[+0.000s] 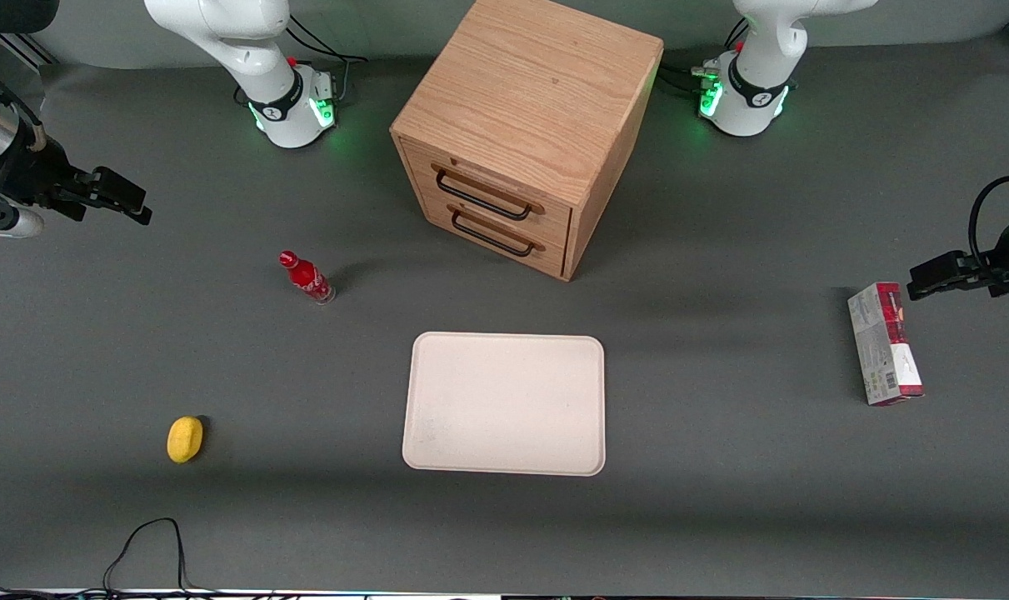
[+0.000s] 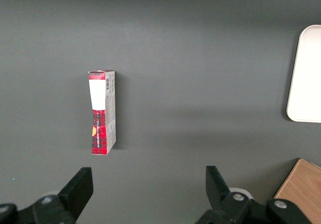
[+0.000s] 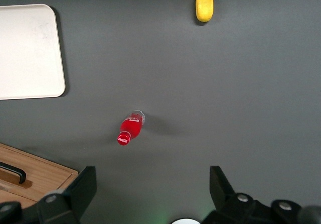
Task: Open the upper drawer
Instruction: 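Lift the right gripper from rest toward the wooden cabinet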
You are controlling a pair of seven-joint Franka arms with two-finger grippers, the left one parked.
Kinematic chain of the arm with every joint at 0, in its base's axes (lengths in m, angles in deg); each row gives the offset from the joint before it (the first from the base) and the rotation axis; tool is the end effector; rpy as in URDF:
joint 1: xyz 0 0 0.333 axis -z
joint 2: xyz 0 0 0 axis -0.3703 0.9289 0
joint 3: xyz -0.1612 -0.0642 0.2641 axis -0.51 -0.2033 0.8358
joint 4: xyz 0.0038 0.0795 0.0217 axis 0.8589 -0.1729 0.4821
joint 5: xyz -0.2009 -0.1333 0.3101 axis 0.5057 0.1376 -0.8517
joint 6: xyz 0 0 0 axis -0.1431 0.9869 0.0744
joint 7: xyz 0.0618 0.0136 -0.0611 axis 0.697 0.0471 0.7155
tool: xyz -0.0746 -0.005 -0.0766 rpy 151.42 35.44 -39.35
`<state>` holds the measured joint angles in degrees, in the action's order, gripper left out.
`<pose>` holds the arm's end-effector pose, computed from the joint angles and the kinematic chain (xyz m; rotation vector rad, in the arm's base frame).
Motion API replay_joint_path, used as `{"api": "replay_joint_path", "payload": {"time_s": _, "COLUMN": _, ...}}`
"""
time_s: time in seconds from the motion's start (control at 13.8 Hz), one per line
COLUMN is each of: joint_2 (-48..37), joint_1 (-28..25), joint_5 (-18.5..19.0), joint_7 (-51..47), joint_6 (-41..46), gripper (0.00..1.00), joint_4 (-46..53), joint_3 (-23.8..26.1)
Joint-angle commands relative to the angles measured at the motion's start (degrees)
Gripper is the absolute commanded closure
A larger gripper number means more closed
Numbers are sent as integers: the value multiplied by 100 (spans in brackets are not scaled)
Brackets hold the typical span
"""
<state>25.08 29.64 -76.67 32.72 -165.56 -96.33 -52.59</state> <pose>0.5077 0.0166 0.6158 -3.1325 0.1789 0.0561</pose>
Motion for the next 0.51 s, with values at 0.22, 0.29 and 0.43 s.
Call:
{"api": "replay_joint_path", "payload": {"time_s": 0.22, "joint_2": 206, "joint_1": -44, "joint_5": -86, "joint_7": 72, "joint_6": -11, "gripper": 0, "joint_4": 220, "joint_3": 50}}
{"api": "replay_joint_path", "payload": {"time_s": 0.29, "joint_2": 346, "joint_1": -87, "joint_5": -104, "joint_7": 72, "joint_6": -11, "gripper": 0, "joint_4": 369, "joint_3": 129}}
{"api": "replay_joint_path", "payload": {"time_s": 0.43, "joint_2": 566, "joint_1": -114, "joint_5": -113, "joint_7": -34, "joint_6": 23, "gripper": 0, "joint_4": 703, "joint_3": 707}}
